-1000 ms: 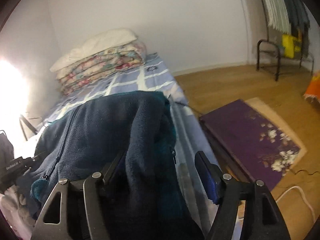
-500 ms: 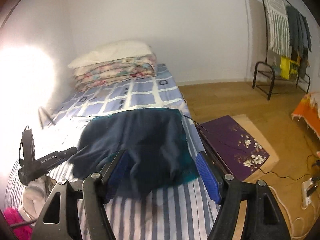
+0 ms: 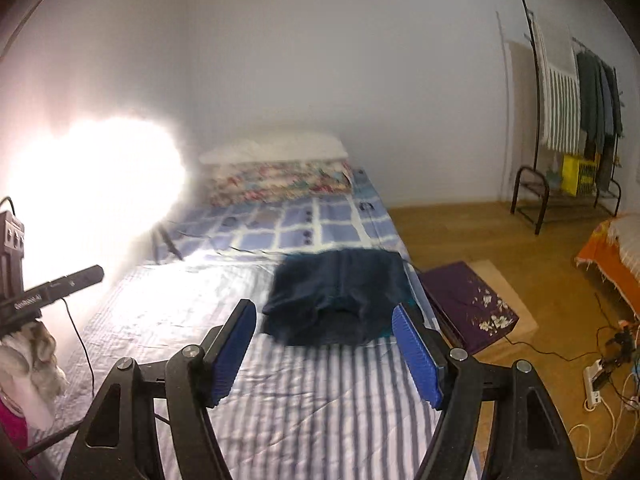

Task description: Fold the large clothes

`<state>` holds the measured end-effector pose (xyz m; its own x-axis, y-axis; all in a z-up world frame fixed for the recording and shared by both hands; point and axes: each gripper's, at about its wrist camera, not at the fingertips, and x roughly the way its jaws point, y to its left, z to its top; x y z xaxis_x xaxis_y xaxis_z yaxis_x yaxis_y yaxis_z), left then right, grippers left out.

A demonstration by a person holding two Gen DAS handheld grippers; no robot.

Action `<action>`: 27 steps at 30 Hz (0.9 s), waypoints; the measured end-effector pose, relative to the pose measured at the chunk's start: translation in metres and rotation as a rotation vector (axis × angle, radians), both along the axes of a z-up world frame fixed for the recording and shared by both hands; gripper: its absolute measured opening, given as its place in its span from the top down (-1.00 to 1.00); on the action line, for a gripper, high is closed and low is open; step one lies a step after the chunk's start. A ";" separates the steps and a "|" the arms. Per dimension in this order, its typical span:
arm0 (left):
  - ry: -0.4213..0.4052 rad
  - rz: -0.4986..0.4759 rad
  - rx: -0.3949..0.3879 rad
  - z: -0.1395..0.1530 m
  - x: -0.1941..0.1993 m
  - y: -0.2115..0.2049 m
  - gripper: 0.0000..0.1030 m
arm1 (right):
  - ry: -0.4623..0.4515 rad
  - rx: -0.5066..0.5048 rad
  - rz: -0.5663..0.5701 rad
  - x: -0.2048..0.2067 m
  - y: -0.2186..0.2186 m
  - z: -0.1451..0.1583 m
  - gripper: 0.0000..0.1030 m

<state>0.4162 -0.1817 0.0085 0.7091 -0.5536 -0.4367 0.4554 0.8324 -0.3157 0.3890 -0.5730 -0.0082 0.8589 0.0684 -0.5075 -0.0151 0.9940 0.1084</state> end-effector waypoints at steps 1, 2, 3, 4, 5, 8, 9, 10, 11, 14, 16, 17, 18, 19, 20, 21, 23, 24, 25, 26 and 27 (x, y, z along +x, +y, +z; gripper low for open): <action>-0.021 -0.006 -0.001 0.016 -0.017 0.011 -0.02 | -0.024 -0.006 -0.002 -0.019 0.009 0.014 -0.45; -0.043 -0.006 0.003 0.030 -0.035 0.022 -0.05 | -0.038 -0.005 -0.004 -0.032 0.015 0.024 -0.48; -0.071 -0.004 0.010 0.047 -0.060 0.034 -0.05 | -0.054 0.001 -0.003 -0.047 0.022 0.035 -0.48; -0.086 -0.007 0.016 0.056 -0.076 0.043 -0.06 | -0.069 0.008 -0.001 -0.065 0.029 0.047 -0.48; -0.106 -0.009 0.022 0.069 -0.098 0.054 -0.06 | -0.082 0.011 0.004 -0.080 0.035 0.056 -0.48; -0.136 -0.015 0.011 0.095 -0.151 0.084 -0.17 | -0.110 0.011 0.018 -0.120 0.056 0.079 -0.49; -0.141 -0.017 0.010 0.103 -0.166 0.093 -0.18 | -0.114 0.011 0.021 -0.131 0.061 0.083 -0.49; -0.144 -0.023 0.014 0.110 -0.178 0.098 -0.18 | -0.119 0.014 0.034 -0.145 0.068 0.090 -0.52; -0.147 -0.030 0.020 0.116 -0.190 0.103 -0.18 | -0.123 0.015 0.049 -0.157 0.075 0.095 -0.56; -0.193 -0.049 0.038 0.135 -0.228 0.113 -0.22 | -0.147 0.005 0.050 -0.187 0.091 0.107 -0.58; -0.211 -0.039 0.058 0.142 -0.248 0.116 -0.31 | -0.158 0.020 0.056 -0.202 0.097 0.112 -0.63; -0.209 -0.041 0.062 0.142 -0.255 0.116 -0.33 | -0.157 0.030 0.057 -0.212 0.100 0.113 -0.72; -0.207 -0.036 0.066 0.138 -0.264 0.116 -0.33 | -0.151 0.032 0.052 -0.220 0.103 0.112 -0.74; -0.205 -0.028 0.066 0.134 -0.270 0.117 -0.33 | -0.141 0.028 0.044 -0.227 0.105 0.111 -0.75; -0.199 -0.023 0.063 0.127 -0.274 0.117 -0.37 | -0.129 0.015 0.032 -0.235 0.109 0.108 -0.75; -0.186 -0.022 0.056 0.120 -0.279 0.118 -0.42 | -0.121 -0.002 0.023 -0.242 0.113 0.105 -0.76; -0.169 -0.012 0.047 0.108 -0.286 0.118 -0.57 | -0.105 -0.039 -0.001 -0.253 0.119 0.098 -0.86; -0.169 -0.004 0.049 0.101 -0.288 0.117 -0.57 | -0.101 -0.047 -0.012 -0.257 0.121 0.095 -0.92; -0.173 -0.002 0.059 0.094 -0.289 0.115 -0.58 | -0.100 -0.056 -0.026 -0.264 0.124 0.091 -0.99; -0.178 0.005 0.075 0.089 -0.290 0.112 -0.60 | -0.106 -0.063 -0.034 -0.271 0.126 0.088 -0.99; -0.181 0.014 0.092 0.083 -0.289 0.109 -0.63 | -0.106 -0.067 -0.040 -0.276 0.129 0.086 -0.99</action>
